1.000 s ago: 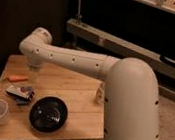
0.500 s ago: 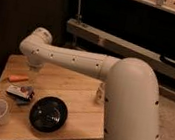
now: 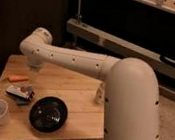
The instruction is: Drag the pepper across the table
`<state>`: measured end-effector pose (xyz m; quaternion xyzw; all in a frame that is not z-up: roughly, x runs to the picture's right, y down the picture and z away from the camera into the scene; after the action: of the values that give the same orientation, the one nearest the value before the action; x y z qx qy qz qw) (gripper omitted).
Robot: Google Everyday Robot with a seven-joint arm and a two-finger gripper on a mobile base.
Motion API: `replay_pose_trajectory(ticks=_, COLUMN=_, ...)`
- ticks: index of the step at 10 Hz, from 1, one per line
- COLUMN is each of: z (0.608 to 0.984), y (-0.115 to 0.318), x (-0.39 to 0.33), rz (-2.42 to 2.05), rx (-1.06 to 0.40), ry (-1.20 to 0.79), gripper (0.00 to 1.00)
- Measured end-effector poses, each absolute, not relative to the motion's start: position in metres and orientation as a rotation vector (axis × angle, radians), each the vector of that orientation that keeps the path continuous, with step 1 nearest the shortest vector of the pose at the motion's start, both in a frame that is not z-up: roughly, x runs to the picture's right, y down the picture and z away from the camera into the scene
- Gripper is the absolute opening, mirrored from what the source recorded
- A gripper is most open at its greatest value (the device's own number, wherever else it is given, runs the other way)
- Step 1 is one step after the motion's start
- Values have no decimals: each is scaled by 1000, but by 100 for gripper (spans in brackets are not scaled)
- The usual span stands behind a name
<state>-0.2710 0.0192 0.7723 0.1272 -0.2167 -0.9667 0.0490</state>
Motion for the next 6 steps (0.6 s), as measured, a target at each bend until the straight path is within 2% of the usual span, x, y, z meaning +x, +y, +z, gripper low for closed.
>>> replay_pose_trajectory(ticks=5, z=772, y=18, x=-272, rz=-2957, rx=393, ry=-651, gripper=80)
replay_pose_trajectory(ticks=6, z=771, y=11, x=-274, rz=-2974, rx=435, ry=-628, gripper=80)
